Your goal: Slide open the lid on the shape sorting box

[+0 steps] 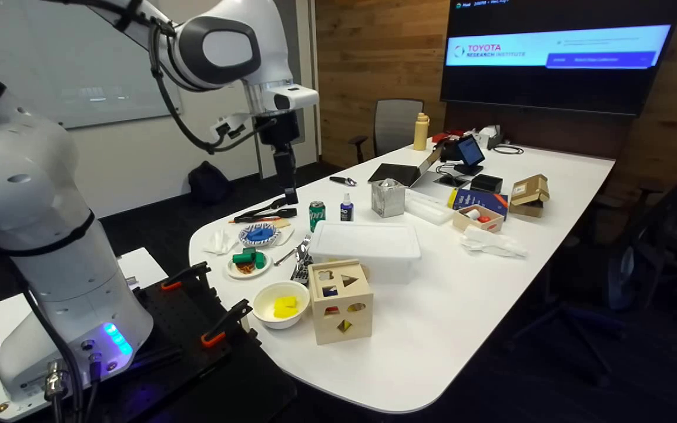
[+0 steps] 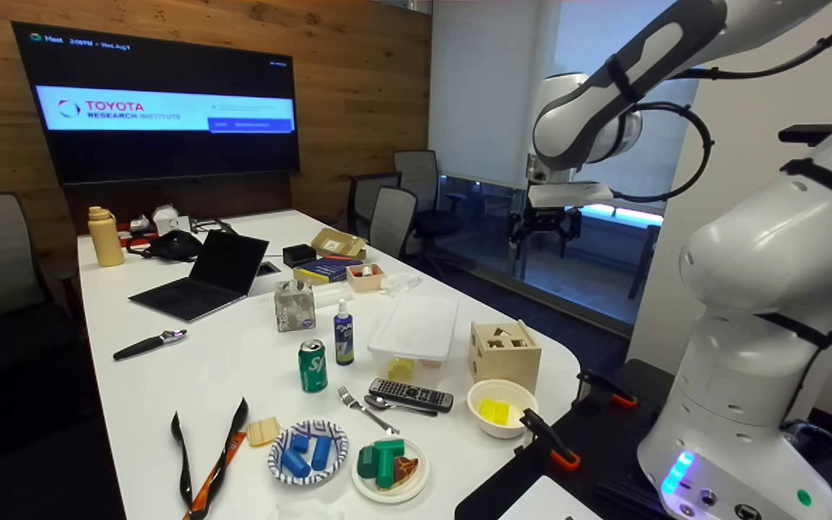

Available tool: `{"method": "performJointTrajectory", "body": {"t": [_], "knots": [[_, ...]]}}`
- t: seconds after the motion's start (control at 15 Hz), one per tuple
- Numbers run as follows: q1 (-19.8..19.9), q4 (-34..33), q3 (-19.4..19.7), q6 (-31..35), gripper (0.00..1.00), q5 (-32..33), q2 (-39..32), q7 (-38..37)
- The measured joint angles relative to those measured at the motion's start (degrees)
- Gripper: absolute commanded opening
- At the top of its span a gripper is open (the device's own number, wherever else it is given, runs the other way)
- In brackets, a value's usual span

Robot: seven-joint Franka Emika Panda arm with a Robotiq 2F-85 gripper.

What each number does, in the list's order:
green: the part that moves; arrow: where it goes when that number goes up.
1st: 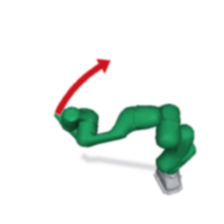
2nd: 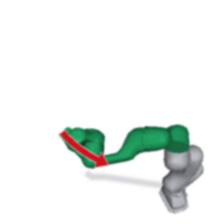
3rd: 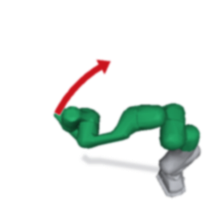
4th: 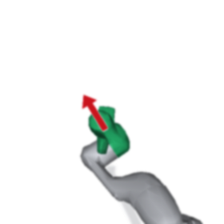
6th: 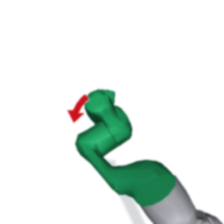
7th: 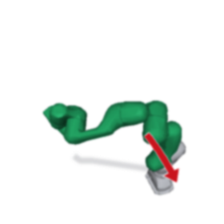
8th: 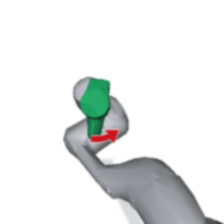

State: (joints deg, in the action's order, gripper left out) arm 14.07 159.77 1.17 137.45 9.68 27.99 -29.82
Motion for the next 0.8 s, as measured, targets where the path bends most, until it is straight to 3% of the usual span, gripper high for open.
{"method": "performJointTrajectory", "body": {"t": [0.4, 0.8], "knots": [[3.8, 0.0, -4.6, 17.4, 1.0, 1.6, -13.3, -18.0], [5.7, -0.1, -2.6, 28.5, 1.0, 7.8, -24.2, -29.4]]}}
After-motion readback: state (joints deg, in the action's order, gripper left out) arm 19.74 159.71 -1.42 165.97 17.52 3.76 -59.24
